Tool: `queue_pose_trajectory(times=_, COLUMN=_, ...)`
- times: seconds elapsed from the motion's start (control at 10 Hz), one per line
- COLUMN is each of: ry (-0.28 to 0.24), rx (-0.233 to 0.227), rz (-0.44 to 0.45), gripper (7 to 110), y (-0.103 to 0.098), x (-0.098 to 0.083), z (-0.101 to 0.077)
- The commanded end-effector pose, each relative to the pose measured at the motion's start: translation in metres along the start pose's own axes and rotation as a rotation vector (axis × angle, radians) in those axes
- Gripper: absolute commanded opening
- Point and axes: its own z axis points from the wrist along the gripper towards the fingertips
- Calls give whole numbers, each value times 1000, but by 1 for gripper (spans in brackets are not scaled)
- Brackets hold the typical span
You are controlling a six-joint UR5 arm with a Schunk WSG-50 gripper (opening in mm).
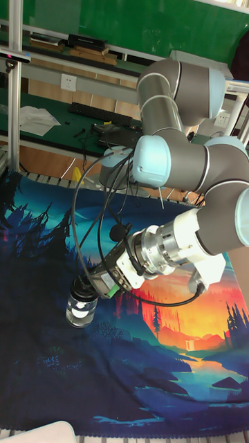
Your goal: Screw the lid onto the jar
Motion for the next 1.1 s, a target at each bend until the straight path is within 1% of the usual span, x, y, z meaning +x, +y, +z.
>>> queue_pose_trajectory(times=0.0, ry=-27, rx=-27, rz=59, gripper=7, y=-2, x=-5, z=-1)
queue_pose_trajectory(times=0.2, ry=-43, rx=-66, rz=97, gripper=7, y=3, x=-9, z=-2)
queue_pose_trajectory(times=0.4, ry=-53, rx=-84, rz=127, gripper=7, y=6, x=-12, z=-3)
queue_pose_trajectory(times=0.6, ry=-69, rx=-115, rz=159, gripper=7, y=11, x=-16, z=-5)
queue_pose_trajectory(times=0.9, ry=-85, rx=-150, rz=178, gripper=7, y=4, x=-17, z=-8)
queue_pose_trajectory(times=1.0, ry=-93, rx=-160, rz=201, gripper=7, y=5, x=-19, z=-8)
